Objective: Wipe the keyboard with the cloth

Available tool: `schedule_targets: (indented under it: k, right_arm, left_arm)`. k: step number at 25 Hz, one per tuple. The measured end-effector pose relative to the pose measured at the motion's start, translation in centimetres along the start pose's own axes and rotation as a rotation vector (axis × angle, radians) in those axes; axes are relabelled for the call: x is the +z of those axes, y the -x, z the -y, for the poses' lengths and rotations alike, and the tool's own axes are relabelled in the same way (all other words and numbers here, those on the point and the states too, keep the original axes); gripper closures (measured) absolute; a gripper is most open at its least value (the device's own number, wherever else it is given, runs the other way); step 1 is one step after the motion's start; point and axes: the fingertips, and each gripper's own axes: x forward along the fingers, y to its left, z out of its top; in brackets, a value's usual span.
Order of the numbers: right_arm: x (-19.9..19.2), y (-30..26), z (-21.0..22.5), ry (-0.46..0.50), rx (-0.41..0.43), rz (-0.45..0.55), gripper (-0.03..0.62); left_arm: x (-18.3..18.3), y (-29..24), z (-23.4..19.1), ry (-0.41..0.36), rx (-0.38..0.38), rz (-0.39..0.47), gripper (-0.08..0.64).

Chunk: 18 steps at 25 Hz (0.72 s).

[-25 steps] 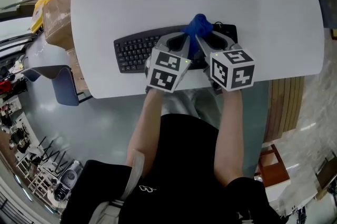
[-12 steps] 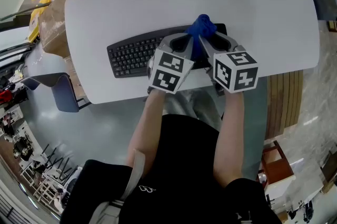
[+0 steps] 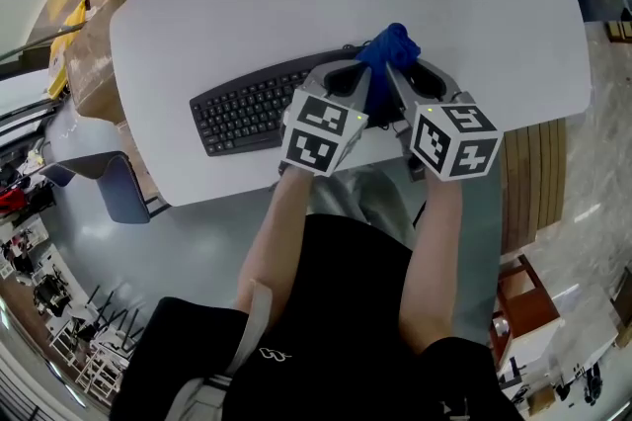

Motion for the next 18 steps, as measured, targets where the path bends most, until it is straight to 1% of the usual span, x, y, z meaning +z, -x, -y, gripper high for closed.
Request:
schedule_targets:
  k: [10,14,18]
  right_arm:
    - [-0.8,1.7,3.7,-0.101,-0.082,0.049,0.502]
    - [-1.4,2.7,5.1,-0.125,-0.152,0.078,0.502]
    - [-1.1,4.3,6.5,-0.125,-0.237,0.122,0.502]
  left_arm:
    - [0.8,-1.5,2.4,-0.056,-0.053,-0.009,0.561]
    - [0.6,-1.8,3.4,-0.071,-0.074,-0.016,0.561]
    - [0.5,-1.9,4.2,-0.086,-0.084,-0.017,0.561]
